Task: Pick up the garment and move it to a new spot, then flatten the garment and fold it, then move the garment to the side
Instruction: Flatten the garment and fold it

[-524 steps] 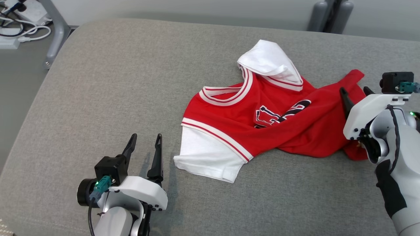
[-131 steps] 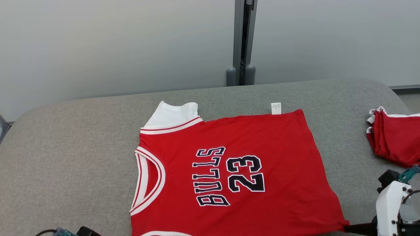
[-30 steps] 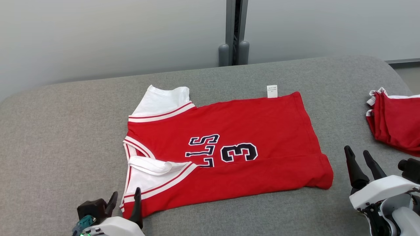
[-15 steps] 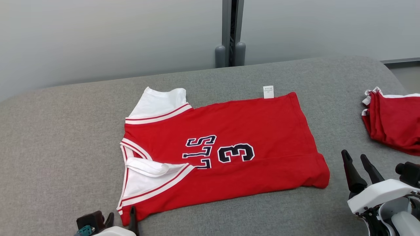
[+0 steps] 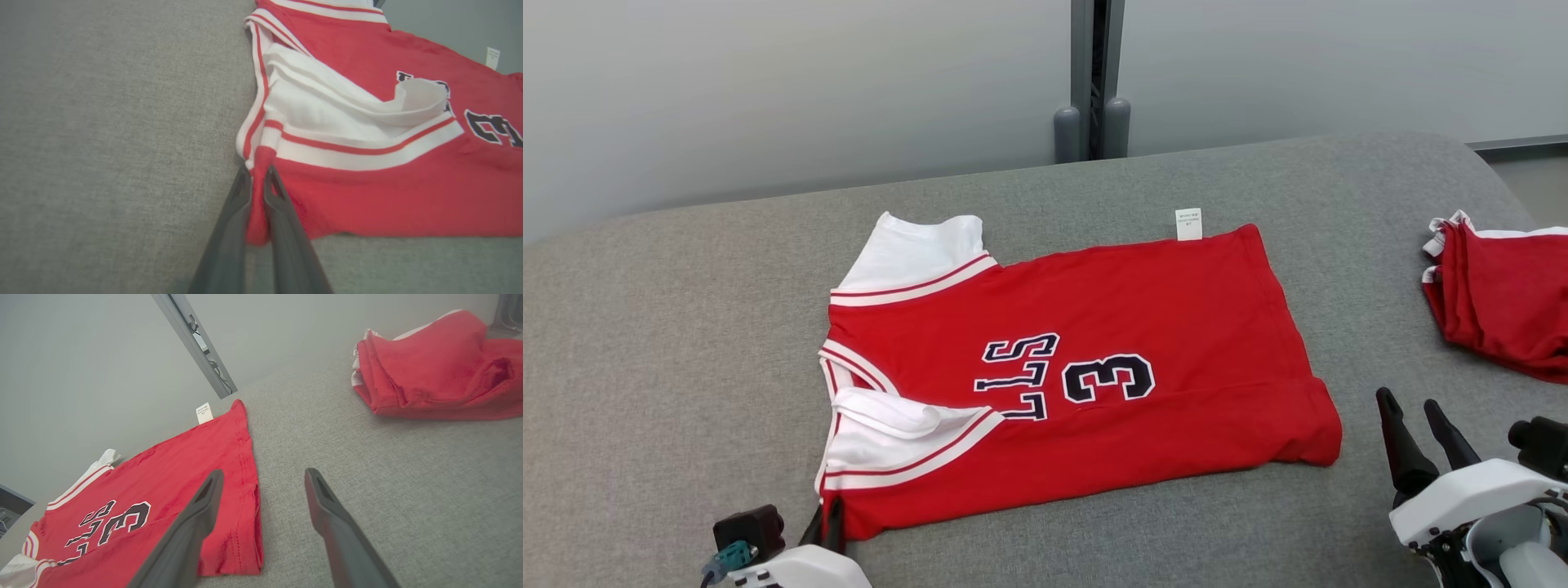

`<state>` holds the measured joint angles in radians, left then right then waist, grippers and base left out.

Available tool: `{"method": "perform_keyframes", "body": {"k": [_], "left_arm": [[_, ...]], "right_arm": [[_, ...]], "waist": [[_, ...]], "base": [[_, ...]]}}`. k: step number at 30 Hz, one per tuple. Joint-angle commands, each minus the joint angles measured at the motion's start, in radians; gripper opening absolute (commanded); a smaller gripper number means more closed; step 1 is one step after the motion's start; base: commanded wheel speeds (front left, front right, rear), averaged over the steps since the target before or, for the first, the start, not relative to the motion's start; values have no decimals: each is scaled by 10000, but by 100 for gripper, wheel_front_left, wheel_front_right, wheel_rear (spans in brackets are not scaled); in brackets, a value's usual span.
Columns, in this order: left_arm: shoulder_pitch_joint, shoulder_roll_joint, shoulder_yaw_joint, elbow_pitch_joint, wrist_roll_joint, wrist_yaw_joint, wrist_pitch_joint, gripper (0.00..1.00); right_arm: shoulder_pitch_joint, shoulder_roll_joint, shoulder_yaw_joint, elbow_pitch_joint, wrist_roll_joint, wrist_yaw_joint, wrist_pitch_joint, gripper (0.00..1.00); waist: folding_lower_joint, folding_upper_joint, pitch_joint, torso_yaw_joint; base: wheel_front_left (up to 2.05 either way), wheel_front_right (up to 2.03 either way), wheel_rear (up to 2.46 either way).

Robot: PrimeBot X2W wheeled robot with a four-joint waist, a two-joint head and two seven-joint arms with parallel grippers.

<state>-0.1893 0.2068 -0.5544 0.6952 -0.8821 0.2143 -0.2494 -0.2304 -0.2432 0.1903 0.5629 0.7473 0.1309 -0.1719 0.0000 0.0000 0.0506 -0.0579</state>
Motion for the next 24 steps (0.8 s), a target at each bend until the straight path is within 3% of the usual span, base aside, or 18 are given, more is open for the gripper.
{"method": "perform_keyframes", "body": {"k": [1, 10, 24], "left_arm": [[-144, 126, 106, -98, 101, -20, -83, 0], [84, 276, 313, -905, 707, -29, -164, 0], [193, 283, 174, -1441, 1008, 22, -101, 0]], "right_arm": [[120, -2, -137, 63, -67, -5, 60, 100], [347, 510, -324, 576, 189, -5, 640, 100], [-146, 937, -198, 2040, 1086, -5, 541, 100]], "waist": [[0, 0, -8, 40], [0, 0, -23, 302], [0, 0, 65, 716]], "base": [[0, 0, 0], [0, 0, 0], [0, 0, 0]]}}
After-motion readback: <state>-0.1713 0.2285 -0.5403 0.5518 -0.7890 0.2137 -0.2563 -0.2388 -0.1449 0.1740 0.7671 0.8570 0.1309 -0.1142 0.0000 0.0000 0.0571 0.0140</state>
